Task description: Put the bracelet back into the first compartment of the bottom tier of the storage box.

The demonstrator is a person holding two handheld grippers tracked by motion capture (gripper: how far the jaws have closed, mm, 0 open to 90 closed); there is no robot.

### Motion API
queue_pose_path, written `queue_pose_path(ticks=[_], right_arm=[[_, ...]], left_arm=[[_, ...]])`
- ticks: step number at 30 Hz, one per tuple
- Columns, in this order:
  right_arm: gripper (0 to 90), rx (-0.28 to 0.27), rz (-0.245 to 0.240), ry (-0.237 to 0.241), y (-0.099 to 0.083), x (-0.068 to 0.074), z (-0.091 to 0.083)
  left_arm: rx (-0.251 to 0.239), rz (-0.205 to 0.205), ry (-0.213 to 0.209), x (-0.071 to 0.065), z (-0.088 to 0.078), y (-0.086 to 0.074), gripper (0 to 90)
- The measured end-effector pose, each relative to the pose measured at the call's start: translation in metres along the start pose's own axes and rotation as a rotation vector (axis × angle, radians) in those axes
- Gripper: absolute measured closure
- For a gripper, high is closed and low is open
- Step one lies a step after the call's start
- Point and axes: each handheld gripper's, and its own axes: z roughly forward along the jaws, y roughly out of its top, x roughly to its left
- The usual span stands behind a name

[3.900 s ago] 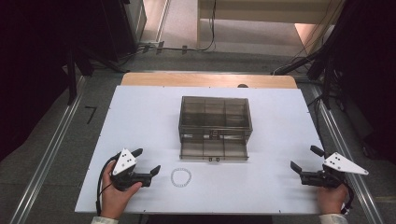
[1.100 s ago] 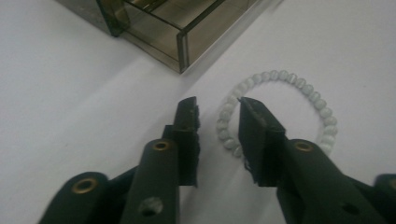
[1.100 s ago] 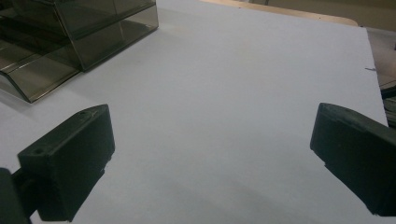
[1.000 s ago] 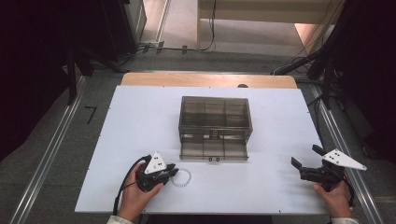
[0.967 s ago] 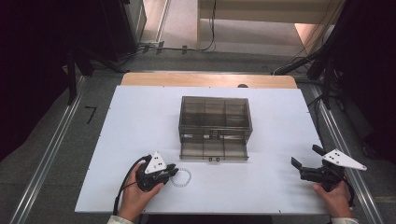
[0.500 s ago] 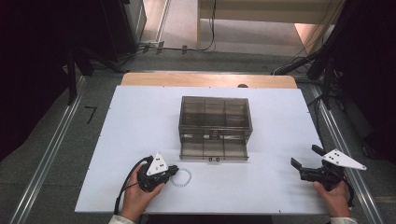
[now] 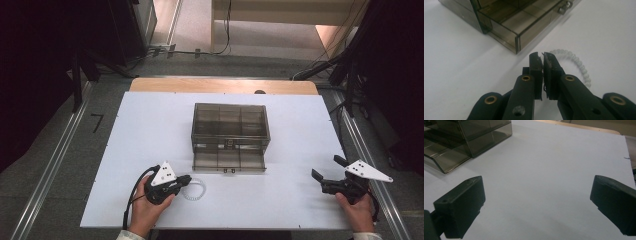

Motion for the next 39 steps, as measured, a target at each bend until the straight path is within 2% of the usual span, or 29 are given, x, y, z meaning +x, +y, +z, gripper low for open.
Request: queue_pose_path(ticks=[6,18,27,35,39], right_arm=[[0.0,-0.001,-0.001,-0.002,0.0,0.0,0.0],[0.0,0.0,0.001,-0.001,0.0,0.0,0.0],[0.0,0.001,0.002,-0.001,0.0,0.0,0.0],[0.0,0.002,0.002,-0.002,0.0,0.0,0.0],[0.0,0.001,0.005,-0.002,0.0,-0.001,0.0]], left_arm=[[-0.063,-0.009,-0.014,-0.001,-0.007,0.013,87.0],[-0.113,-0.027,-0.033,0.0,-0.012,0.025,87.0],[-0.133,-0.03,-0.041,0.002,-0.01,0.035,87.0],[-0.125,-0.022,-0.037,0.007,-0.009,0.051,87.0],[-0.142,-0.028,-0.036,0.011,-0.01,0.059,87.0]])
